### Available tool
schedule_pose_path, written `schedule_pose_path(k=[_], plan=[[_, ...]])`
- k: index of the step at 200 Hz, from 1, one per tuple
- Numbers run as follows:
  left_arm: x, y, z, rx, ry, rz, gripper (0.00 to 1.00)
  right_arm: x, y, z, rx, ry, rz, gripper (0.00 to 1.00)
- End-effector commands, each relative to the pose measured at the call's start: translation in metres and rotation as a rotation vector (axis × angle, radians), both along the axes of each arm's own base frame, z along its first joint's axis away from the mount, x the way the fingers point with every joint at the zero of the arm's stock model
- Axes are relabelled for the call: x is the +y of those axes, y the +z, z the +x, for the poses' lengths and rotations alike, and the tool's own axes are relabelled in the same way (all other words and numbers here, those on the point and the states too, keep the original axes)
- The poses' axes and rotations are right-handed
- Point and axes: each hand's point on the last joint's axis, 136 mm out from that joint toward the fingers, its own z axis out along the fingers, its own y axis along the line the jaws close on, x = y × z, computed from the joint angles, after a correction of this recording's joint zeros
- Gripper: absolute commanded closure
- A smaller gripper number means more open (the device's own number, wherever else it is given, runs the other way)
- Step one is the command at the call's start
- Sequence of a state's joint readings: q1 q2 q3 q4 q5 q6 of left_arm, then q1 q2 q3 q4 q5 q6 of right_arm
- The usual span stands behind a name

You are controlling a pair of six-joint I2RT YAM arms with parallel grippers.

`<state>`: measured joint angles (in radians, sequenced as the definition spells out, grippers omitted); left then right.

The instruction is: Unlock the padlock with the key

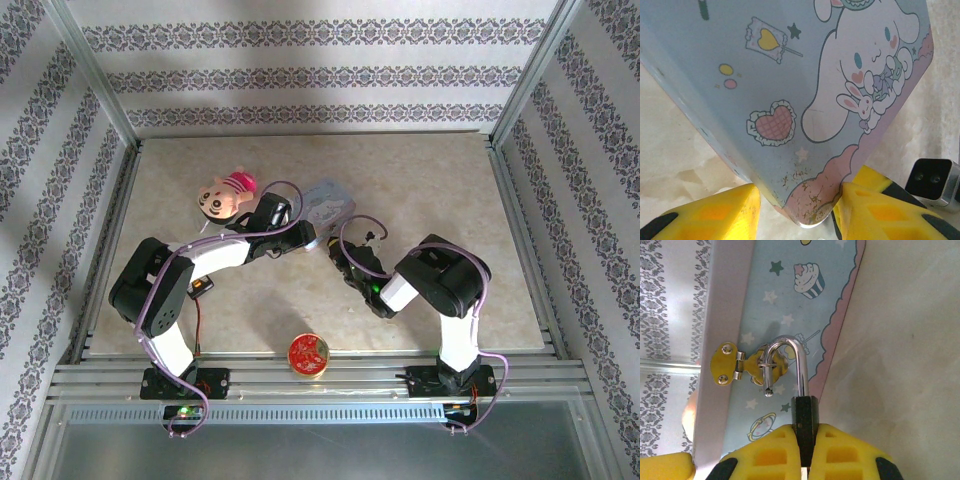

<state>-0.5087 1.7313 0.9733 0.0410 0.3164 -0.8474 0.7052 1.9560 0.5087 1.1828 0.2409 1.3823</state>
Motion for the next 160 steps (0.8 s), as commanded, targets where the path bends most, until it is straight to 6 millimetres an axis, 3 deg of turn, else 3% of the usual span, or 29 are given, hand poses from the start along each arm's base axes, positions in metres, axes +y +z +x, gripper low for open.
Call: schedule_pose_path(k=[1,118,160], plan=[[0.03,-0.07,-0.045,0.239,0.02,0.148,0.57,-0.016,0.015,0.016,-0.085,-0.126,0.03,1.0],[0.029,-0.088,-0.052,0.28,0.006,0.14,0.62,-0.008,0.039,0.027,-0.2,-0.137,0.022,1.0],[0.031,-0.09,-0.053,0.285,0.013,0.139,0.62,-0.033,0.033,0.028,-0.179,-0.187,0.012,1.0]])
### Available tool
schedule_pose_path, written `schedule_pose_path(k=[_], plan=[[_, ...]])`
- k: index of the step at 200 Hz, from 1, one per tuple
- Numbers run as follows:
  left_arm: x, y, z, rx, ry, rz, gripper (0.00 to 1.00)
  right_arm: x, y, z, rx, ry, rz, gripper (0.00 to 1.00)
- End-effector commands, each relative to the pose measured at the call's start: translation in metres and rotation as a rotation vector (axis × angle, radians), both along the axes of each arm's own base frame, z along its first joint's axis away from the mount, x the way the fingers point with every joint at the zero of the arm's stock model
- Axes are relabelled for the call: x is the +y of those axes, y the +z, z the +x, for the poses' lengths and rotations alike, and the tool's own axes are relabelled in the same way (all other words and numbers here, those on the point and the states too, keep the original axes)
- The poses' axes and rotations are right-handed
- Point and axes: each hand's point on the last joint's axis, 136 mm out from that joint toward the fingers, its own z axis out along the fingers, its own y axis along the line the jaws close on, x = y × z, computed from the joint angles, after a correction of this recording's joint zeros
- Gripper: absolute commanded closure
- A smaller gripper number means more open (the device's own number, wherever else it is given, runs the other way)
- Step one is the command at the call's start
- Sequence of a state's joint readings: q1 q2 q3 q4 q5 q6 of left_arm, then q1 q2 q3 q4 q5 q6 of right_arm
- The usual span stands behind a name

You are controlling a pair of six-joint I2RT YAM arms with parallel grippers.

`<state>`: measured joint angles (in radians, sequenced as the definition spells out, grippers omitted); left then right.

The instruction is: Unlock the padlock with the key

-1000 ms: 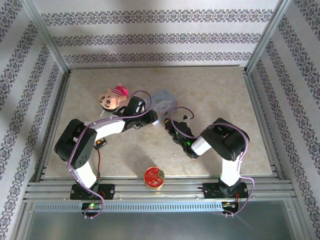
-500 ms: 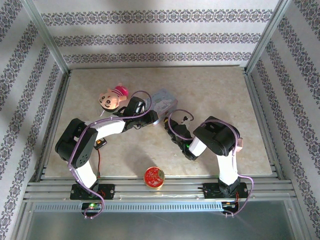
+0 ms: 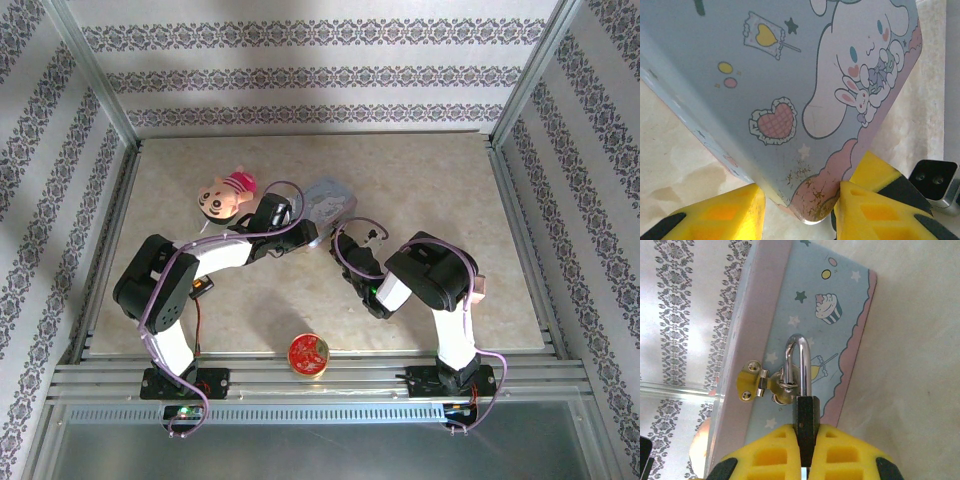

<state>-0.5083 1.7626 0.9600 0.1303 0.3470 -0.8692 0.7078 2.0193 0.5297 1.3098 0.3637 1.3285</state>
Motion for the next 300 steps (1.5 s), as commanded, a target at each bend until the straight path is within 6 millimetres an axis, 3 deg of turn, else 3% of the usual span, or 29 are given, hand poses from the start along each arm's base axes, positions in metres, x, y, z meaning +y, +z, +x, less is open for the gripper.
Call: schedule_pose_path(k=[1,71,112,178,224,300], plan=[[0.04,-0.088,-0.058,0.302,0.013,0.19,0.62,-0.023,0.022,0.011,-0.072,-0.086,0.035,1.0],[0.042,-0.087,-0.057,0.301,0.021,0.19,0.63,-0.028,0.023,0.014,-0.065,-0.086,0.055,1.0],[0.046,-0.089,-0.059,0.311,0.027,0.196,0.63,-0.015,0.042,0.021,-0.087,-0.027,0.121,1.0],[0.06,-0.084,-0.051,0.299,0.056,0.201,0.63,-0.031,0.0,0.0,0.127,0.114,0.065,0.98],[0.066,-0.079,-0.044,0.287,0.072,0.203,0.64,-0.033,-0.026,-0.013,0.225,0.182,-0.019,0.82],[0.067,-0.08,-0.046,0.294,0.075,0.203,0.63,-0.026,-0.014,-0.005,0.171,0.23,-0.058,0.79]])
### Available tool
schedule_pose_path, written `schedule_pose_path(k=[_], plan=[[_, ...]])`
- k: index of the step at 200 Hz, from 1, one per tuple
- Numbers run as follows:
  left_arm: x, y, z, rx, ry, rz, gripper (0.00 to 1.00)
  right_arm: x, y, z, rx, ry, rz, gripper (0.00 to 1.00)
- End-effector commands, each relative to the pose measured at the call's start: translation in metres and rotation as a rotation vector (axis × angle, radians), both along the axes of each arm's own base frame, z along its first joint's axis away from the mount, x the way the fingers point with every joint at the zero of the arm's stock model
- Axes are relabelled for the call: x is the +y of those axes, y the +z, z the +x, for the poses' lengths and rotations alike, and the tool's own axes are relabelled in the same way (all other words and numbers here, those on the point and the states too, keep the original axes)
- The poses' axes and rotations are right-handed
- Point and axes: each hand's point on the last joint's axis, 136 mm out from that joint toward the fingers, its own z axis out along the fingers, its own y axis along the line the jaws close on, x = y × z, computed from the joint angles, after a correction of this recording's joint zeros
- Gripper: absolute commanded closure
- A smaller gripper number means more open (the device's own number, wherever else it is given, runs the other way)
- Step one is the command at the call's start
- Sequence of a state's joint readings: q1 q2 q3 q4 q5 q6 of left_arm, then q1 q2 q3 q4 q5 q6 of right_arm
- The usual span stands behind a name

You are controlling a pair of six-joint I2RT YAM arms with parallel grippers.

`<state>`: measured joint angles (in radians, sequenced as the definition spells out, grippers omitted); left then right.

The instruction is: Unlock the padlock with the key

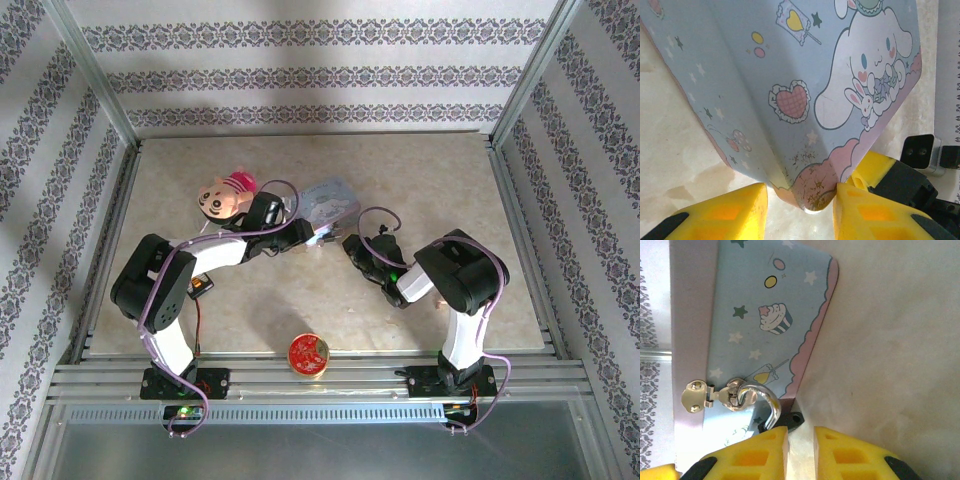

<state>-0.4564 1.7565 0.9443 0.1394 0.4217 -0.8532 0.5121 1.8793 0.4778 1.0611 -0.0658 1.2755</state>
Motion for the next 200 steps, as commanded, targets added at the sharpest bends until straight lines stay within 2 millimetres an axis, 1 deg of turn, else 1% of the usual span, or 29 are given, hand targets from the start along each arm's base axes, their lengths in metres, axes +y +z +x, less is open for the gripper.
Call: schedule_pose_path(k=[1,21,39,69,81,98,121,146,165,178,200], plan=[[0.056,-0.081,-0.049,0.279,0.08,0.243,0.63,-0.003,0.004,0.006,-0.025,0.008,-0.038,0.78],[0.056,-0.081,-0.048,0.277,0.08,0.242,0.63,0.004,0.011,0.007,-0.051,0.04,-0.042,0.74],[0.055,-0.08,-0.048,0.277,0.078,0.242,0.63,0.004,0.014,0.007,-0.067,0.04,-0.06,0.7],[0.055,-0.079,-0.047,0.275,0.077,0.24,0.63,0.0,0.013,0.009,-0.059,0.042,-0.077,0.69],[0.055,-0.079,-0.048,0.276,0.077,0.241,0.63,0.002,0.012,0.012,-0.057,0.051,-0.069,0.69],[0.055,-0.079,-0.047,0.275,0.078,0.241,0.63,0.011,0.016,0.016,-0.068,0.071,-0.051,0.68],[0.055,-0.08,-0.046,0.276,0.081,0.24,0.63,0.027,0.02,0.015,-0.08,0.1,-0.052,0.61],[0.054,-0.078,-0.044,0.274,0.082,0.236,0.64,0.035,0.012,0.009,-0.054,0.107,-0.103,0.54],[0.055,-0.078,-0.042,0.273,0.083,0.24,0.64,0.034,0.0,0.004,-0.005,0.092,-0.178,0.5],[0.057,-0.078,-0.039,0.276,0.089,0.237,0.63,0.033,-0.006,-0.001,0.02,0.093,-0.243,0.49],[0.058,-0.078,-0.035,0.277,0.092,0.229,0.63,0.033,-0.007,-0.006,0.038,0.106,-0.342,0.47]])
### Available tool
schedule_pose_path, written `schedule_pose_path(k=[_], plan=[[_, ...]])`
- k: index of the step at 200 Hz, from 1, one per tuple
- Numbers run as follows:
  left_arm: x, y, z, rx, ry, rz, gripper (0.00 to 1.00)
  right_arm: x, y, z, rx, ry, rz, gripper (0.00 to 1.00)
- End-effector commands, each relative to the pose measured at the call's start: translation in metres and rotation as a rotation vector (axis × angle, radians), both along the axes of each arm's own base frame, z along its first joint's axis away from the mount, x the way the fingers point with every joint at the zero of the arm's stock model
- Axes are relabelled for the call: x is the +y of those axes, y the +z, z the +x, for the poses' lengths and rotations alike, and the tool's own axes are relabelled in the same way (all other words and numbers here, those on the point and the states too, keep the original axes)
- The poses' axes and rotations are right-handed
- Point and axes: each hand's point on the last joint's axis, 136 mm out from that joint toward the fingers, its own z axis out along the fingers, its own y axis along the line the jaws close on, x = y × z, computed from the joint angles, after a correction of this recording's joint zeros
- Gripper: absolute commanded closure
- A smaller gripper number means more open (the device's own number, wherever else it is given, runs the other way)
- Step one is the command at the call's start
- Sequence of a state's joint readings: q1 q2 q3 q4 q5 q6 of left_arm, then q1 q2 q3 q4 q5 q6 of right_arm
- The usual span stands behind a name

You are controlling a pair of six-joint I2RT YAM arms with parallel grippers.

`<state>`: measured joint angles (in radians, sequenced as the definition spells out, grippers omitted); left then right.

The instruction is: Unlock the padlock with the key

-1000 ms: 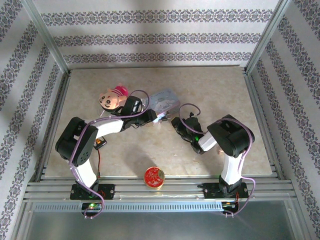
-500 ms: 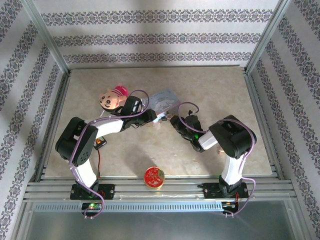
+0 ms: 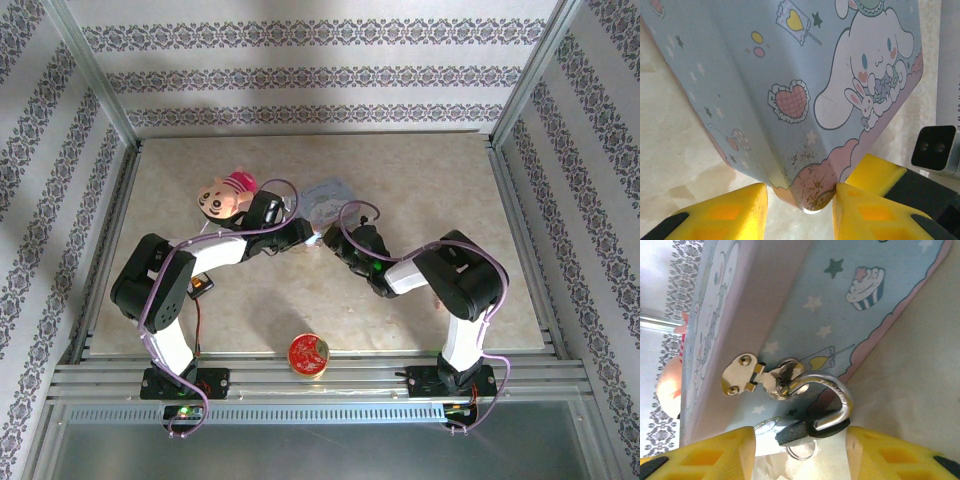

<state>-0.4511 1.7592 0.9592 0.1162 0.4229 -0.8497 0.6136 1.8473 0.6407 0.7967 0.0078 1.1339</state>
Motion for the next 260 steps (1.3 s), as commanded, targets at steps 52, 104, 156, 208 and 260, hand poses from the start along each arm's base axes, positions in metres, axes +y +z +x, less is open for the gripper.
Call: schedule_pose_path(k=[52,104,156,208,260], plan=[[0.056,-0.079,-0.036,0.271,0.093,0.216,0.64,0.003,-0.011,-0.015,0.066,0.066,-0.344,0.44],[0.056,-0.08,-0.038,0.276,0.093,0.209,0.63,-0.006,-0.014,-0.012,0.105,0.055,-0.461,0.45],[0.056,-0.08,-0.039,0.278,0.094,0.21,0.63,-0.024,-0.009,0.001,0.106,-0.009,-0.483,0.52],[0.057,-0.08,-0.038,0.278,0.094,0.21,0.63,-0.008,0.008,0.006,0.043,0.065,-0.485,0.47],[0.056,-0.079,-0.038,0.278,0.089,0.209,0.63,0.007,0.02,-0.013,-0.029,0.129,-0.54,0.31]])
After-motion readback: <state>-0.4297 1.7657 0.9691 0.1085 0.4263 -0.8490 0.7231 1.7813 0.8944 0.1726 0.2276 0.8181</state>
